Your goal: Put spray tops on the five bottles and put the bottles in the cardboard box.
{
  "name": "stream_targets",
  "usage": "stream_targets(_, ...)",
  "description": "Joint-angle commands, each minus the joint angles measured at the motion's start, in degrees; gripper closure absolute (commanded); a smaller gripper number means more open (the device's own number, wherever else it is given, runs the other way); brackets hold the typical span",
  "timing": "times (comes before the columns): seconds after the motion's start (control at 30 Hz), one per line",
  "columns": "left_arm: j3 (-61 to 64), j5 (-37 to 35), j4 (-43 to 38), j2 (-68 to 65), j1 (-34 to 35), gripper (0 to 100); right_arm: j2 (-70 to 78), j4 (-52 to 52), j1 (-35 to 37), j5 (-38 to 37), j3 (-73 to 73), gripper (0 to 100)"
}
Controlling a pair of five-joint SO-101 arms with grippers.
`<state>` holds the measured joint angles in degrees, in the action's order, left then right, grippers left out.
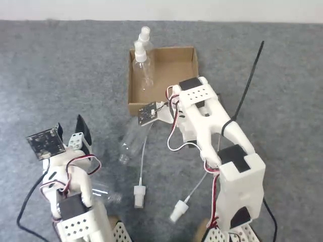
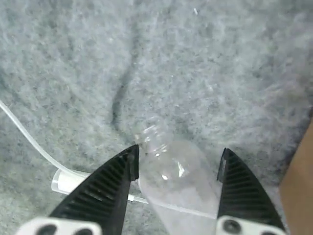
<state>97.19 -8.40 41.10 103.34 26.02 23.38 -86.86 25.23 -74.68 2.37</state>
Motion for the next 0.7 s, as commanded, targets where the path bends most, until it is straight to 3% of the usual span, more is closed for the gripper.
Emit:
stream_targets(0.0, -0.66, 0.00, -0.44, 0.97, 0.26, 80, -0.84, 0.66, -0.84, -0.62, 0.35, 75.3)
stream_targets(0.5, -0.66, 0.00, -0.44, 0.97, 0.26, 80, -0.66, 1.10, 1.98, 3.43, 0.35, 78.1)
stream_targets(0.67, -0.66, 0.00, -0.44, 0.97, 0.26, 80, 0.66, 7.60, 1.98, 3.52, -2.99, 78.1)
